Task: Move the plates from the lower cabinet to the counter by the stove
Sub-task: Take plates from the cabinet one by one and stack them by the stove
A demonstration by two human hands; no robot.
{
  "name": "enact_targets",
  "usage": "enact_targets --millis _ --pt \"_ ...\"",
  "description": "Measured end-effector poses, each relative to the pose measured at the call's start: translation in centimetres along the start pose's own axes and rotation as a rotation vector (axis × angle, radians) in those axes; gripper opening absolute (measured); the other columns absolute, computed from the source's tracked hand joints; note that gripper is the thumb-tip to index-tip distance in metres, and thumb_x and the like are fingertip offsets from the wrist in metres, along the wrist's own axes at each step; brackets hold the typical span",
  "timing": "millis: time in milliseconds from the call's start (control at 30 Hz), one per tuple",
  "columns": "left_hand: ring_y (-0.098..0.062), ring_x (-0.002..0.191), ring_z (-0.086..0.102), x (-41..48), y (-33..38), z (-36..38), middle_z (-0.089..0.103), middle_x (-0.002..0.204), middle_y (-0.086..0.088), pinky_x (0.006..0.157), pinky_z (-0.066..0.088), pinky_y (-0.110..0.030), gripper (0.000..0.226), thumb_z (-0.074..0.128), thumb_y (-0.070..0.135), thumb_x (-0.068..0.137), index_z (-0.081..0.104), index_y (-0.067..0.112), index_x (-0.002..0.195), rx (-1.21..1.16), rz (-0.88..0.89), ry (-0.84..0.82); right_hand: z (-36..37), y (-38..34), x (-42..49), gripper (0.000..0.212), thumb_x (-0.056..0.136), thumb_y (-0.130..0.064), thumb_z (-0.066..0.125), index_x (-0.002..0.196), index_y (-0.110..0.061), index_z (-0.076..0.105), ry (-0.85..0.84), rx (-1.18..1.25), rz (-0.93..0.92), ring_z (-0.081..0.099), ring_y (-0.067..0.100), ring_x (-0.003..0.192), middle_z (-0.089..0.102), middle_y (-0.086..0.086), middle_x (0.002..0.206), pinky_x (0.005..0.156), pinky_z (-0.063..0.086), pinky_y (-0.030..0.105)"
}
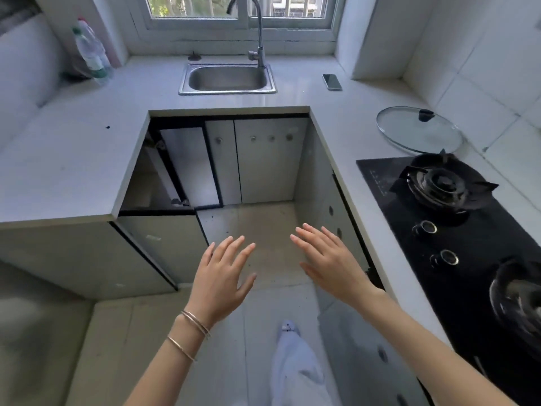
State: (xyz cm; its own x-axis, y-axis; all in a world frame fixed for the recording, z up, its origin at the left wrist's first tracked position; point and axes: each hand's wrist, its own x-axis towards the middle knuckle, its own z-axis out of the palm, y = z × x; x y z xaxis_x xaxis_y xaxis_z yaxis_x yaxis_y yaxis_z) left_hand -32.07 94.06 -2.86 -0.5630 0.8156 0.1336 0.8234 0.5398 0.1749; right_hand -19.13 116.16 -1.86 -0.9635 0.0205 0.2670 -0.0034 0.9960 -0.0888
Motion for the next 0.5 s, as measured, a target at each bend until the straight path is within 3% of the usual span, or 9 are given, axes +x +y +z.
enact_targets --millis 233,500 --pt "-0.029 0.124 0.048 10.2 -4.0 0.6 0.055 0.133 -0.009 0.104 0.027 -0.044 0.057 0.038 0.049 0.086 0.055 0.017 0.130 0.019 -0.118 0.007 2.5 7.3 10.8 0.049 0.088 -0.029 0.045 0.133 -0.011 0.048 -0.007 0.042 -0.087 0.043 0.025 0.131 0.052 0.009 0.136 0.108 0.027 0.042" --pt "-0.029 0.125 0.048 19.9 -8.2 0.5 0.054 0.134 -0.009 0.103 0.037 -0.051 0.059 0.037 0.049 0.085 0.055 0.017 0.131 0.014 -0.256 0.021 2.9 14.0 23.1 0.047 0.092 -0.032 0.044 0.133 -0.011 0.049 0.021 0.069 -0.207 0.041 0.023 0.132 0.051 0.007 0.137 0.109 0.033 0.044"
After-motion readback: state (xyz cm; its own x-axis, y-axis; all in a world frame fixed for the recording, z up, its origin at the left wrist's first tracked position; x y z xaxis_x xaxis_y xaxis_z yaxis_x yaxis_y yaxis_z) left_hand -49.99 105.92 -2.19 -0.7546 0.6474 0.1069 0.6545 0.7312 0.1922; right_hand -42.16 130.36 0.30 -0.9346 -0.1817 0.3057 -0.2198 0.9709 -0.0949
